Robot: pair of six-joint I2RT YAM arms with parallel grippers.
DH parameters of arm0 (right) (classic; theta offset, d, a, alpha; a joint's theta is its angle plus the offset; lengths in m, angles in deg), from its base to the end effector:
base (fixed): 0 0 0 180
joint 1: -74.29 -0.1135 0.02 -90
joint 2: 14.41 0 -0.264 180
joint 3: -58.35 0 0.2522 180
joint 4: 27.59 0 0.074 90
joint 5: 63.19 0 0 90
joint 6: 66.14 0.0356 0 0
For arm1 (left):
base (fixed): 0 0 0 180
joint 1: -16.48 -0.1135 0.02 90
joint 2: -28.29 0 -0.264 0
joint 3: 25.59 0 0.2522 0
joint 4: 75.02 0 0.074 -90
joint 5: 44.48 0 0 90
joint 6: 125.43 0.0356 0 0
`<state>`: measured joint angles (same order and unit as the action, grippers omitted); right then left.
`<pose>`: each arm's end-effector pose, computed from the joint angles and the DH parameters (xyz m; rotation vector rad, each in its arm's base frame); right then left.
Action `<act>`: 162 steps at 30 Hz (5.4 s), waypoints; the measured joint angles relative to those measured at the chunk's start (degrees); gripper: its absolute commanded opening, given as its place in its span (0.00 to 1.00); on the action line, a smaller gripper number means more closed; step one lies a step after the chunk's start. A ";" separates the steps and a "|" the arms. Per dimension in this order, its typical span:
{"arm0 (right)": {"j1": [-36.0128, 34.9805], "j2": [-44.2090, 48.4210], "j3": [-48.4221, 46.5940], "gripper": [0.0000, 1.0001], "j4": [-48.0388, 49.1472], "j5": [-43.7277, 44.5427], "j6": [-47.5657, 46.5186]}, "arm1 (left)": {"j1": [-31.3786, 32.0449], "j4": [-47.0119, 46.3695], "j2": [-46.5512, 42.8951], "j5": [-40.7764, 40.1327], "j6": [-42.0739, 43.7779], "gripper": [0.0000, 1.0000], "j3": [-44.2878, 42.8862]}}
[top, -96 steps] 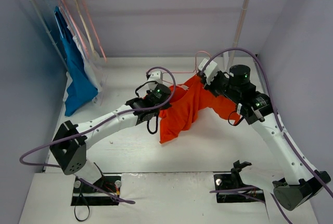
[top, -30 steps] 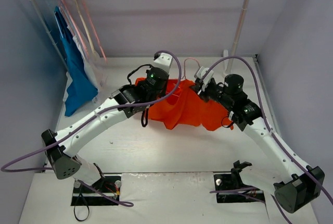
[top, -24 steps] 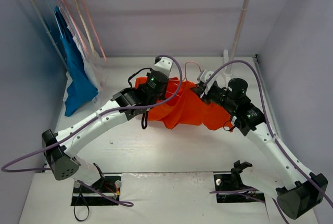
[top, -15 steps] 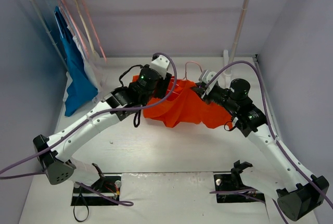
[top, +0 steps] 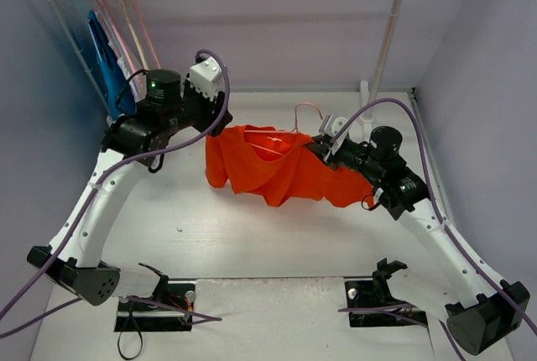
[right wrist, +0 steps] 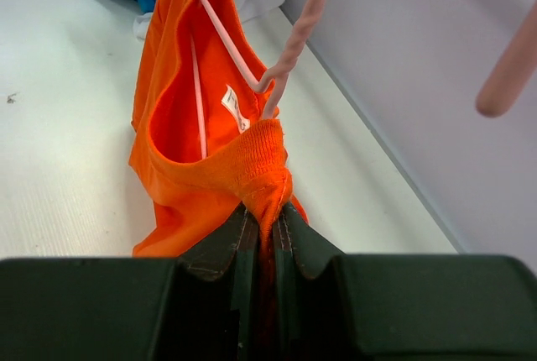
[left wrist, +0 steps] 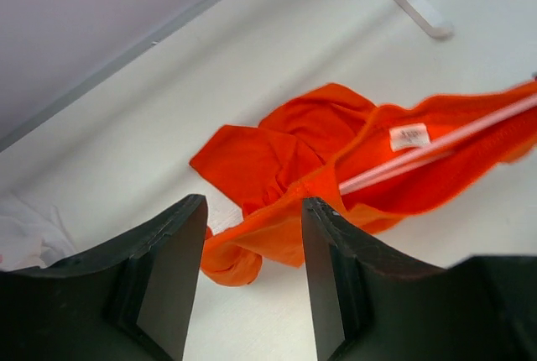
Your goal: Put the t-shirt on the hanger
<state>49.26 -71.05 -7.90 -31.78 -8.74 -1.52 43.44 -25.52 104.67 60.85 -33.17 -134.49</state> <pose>0.1960 0.1144 0.3858 -1.0609 1.0751 0.4519 0.2400 -0.1327 0.4740 0.6565 1.7749 -0.5457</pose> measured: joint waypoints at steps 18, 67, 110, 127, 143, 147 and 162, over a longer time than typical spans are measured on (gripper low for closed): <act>0.33 -0.26 -0.59 0.00 -3.30 -3.45 -0.15 | -10.10 12.26 5.42 24.85 17.99 0.49 -1.38; 1.36 -4.68 -6.32 0.00 -6.43 -8.11 -1.97 | -9.79 9.31 7.56 40.17 21.59 0.26 7.37; 2.21 1.07 -11.30 0.63 -15.39 7.54 -5.79 | -5.73 -19.98 -11.26 17.81 8.28 0.00 18.53; 2.21 6.45 -13.60 0.65 -7.02 19.34 -2.67 | -5.07 -21.53 -2.05 11.52 -0.70 0.00 -23.15; 2.21 7.50 -10.69 0.65 -6.80 21.86 -1.22 | -4.79 1.38 3.02 0.02 -2.47 0.00 -16.65; 2.21 7.50 -10.69 0.65 -6.78 21.81 -0.52 | -4.76 1.31 4.28 -6.82 -2.60 0.00 -16.68; 2.21 9.35 -9.99 0.65 -7.74 21.86 0.50 | -4.02 -3.89 16.22 -32.33 0.13 0.00 -25.49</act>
<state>51.46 -61.70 -17.89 -39.52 13.12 -1.02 39.41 -29.41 120.89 28.52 -33.04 -159.97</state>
